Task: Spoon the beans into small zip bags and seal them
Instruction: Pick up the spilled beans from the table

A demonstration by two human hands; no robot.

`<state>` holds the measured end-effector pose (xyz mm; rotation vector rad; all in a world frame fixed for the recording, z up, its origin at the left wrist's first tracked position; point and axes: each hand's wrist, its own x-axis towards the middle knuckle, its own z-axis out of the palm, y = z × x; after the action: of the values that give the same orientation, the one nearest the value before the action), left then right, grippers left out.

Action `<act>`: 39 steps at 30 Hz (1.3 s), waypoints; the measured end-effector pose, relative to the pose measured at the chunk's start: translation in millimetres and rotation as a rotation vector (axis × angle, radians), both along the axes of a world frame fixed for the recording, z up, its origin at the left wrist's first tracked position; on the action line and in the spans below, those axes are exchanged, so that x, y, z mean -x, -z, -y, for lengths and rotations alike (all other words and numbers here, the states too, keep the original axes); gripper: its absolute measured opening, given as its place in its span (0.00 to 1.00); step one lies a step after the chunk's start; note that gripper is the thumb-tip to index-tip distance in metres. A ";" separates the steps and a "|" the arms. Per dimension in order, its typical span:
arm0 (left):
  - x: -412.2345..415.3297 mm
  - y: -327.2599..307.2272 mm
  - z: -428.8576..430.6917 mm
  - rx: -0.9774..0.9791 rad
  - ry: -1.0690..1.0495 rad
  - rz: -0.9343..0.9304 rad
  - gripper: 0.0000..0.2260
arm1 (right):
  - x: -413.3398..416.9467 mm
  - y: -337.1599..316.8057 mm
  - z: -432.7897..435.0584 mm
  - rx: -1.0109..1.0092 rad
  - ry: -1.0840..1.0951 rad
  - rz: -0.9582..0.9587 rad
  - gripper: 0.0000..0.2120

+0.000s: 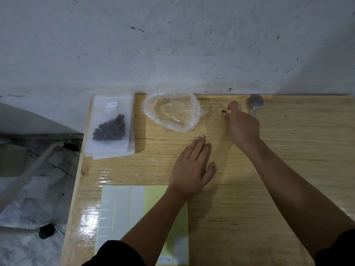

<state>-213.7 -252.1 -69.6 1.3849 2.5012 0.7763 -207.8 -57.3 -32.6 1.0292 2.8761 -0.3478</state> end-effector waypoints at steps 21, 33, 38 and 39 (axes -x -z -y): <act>12.1 -28.6 9.8 -0.316 -0.089 0.234 0.14 | -19.2 -21.4 34.6 0.135 0.152 -0.111 0.10; 143.3 -79.9 11.9 -0.039 -0.381 0.012 0.22 | -81.6 -47.4 86.2 0.450 0.508 -0.299 0.10; 143.4 -68.8 15.4 0.017 -0.445 0.166 0.16 | -102.2 -52.8 88.0 0.476 0.567 -0.330 0.08; 139.3 -69.5 15.0 -0.012 -0.471 0.196 0.15 | -106.8 -53.0 86.4 0.477 0.573 -0.335 0.07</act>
<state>-353.0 -267.1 -0.1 0.6777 2.6883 0.9542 -101.0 -143.7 20.5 1.7880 2.4562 -1.2699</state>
